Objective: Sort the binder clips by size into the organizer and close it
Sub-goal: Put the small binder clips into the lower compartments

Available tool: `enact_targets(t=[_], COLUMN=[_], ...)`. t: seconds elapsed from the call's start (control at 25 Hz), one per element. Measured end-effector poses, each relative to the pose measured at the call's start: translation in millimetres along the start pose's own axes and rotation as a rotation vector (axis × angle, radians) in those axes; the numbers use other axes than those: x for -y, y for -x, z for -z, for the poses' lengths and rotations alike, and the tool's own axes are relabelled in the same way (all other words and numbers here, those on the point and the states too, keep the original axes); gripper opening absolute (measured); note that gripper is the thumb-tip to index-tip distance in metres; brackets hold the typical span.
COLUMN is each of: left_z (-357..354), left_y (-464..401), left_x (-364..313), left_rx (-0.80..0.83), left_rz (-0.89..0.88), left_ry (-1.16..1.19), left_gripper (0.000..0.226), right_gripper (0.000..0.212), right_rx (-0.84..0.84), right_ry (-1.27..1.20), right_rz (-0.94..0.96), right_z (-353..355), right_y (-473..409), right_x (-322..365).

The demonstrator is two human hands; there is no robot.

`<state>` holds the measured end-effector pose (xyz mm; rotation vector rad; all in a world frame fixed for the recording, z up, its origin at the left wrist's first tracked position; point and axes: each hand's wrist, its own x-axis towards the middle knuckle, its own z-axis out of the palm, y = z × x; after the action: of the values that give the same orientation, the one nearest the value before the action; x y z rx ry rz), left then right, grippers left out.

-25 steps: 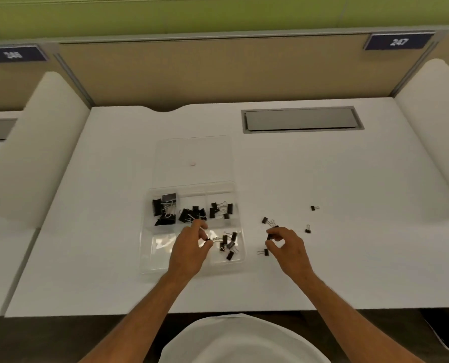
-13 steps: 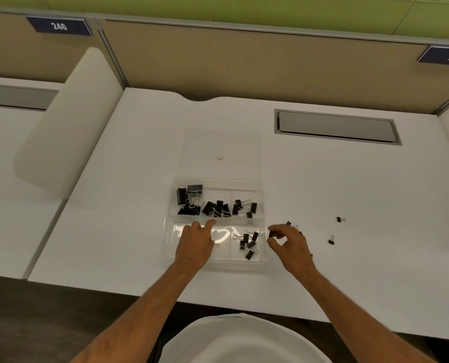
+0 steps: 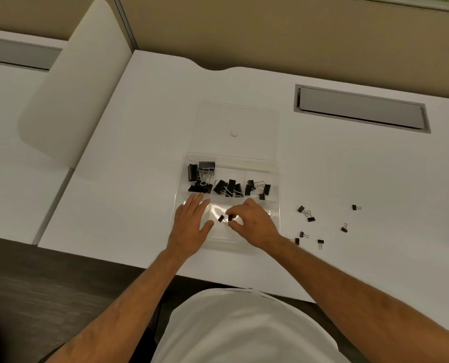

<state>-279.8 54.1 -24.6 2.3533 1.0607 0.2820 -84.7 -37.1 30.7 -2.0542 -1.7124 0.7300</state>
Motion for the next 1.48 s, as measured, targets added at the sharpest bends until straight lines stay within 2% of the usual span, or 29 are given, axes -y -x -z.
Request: enact_targets(t=[0.16, 0.24, 0.32, 0.44, 0.64, 0.88, 1.04, 1.24, 1.48], left_z=[-1.9, -2.9, -3.2, -3.2, 0.6, -4.4, -22.4, -46.6, -65.4], left_y=[1.4, 1.6, 2.1, 2.5, 0.9, -10.2, -16.4, -20.5, -22.5], left_x=[-0.6, -1.3, -1.5, -0.5, -3.5, -48.5, -85.5, -129.8, -184.8], left_rx=[0.007, 0.002, 0.002, 0.005, 0.006, -0.041, 0.006, 0.062, 0.054], left_rz=[0.018, 0.024, 0.035, 0.035, 0.033, -0.09, -0.17, -0.219, -0.143], left_ry=[0.006, 0.0, -0.001, 0.005, 0.006, 0.1, 0.149, 0.139, 0.159], left_gripper=[0.061, 0.06, 0.059, 0.057, 0.056, 0.049, 0.046, 0.042, 0.043], right_gripper=[0.064, 0.08, 0.084, 0.084, 0.083, 0.076, 0.066, 0.053, 0.045], right_rx=[0.146, 0.13, 0.096, 0.083, -0.003, -0.162, -0.263, -0.33, -0.293], right_ry=[0.234, 0.35, 0.439, 0.433, 0.136, -0.054, -0.142, -0.153, -0.144], right_rz=[-0.076, -0.059, 0.0, 0.036, -0.013, -0.17, -0.322, -0.459, -0.455], right_z=[-15.2, -24.9, -30.8, -27.4, 2.9, 35.8, 39.0, 49.5, 82.3], right_y=[-8.9, -10.8, -12.0, -14.6, 5.1, 59.7, 100.7, 142.1, 160.4], right_x=[3.4, -0.2, -1.2, 3.9, -14.2, -65.4, -98.0, -141.4, -190.1])
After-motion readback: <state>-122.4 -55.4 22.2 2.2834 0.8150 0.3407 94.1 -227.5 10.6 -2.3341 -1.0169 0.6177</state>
